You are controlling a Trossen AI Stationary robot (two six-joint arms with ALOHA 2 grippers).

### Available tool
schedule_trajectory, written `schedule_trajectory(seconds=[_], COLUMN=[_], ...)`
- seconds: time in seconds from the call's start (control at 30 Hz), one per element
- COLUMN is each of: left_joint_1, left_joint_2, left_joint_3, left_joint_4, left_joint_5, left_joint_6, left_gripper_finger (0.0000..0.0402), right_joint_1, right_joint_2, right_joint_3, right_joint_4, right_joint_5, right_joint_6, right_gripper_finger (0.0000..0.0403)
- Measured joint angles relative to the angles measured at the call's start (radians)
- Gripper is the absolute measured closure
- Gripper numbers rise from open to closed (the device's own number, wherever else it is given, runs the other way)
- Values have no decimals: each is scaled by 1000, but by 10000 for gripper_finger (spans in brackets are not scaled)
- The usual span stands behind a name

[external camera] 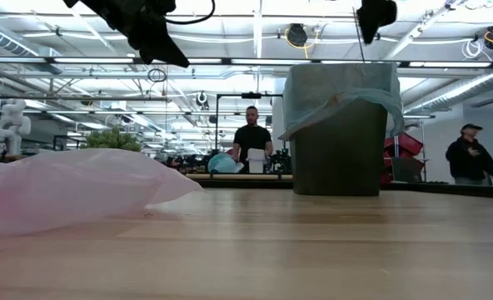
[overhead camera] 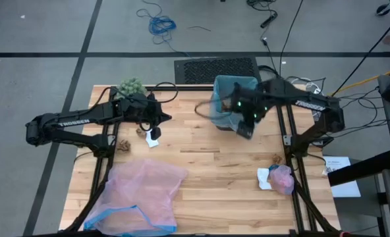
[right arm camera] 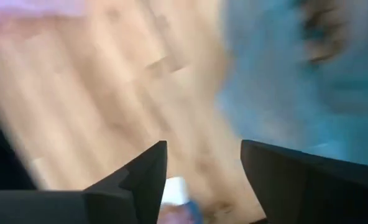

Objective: Place trash/remove bag and relplace
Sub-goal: Put the white paper into the trash bin

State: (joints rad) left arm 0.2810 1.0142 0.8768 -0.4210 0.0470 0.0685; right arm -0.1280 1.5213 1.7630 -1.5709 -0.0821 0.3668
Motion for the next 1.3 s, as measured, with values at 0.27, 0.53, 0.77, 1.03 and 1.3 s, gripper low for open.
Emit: schedule_trajectory(seconds=[0.27,0.53,0.77,1.03,1.3], left_joint_1=[0,0,0,0,0], left_joint_2=[0,0,0,0,0], left_joint_3=[0,0,0,0,0], left_joint_4=[-11,-8,-6,-7,-10], left_joint_5=[-4,-4,-4,-3,-3], left_joint_6=[12,20,17,-2,-9], left_gripper_finger=[401,401,401,401,401], right_joint_1=[222,416,552,602,608], right_joint_2=[-1,-1,-1,-1,-1], right_joint_3=[-237,-540,-660,-753,-872], right_joint_4=[0,201,481,512,648], right_joint_5=[-75,-201,-213,-160,-157], right_joint_6=[200,436,670,807,902], right_gripper_finger=[237,190,124,135,166])
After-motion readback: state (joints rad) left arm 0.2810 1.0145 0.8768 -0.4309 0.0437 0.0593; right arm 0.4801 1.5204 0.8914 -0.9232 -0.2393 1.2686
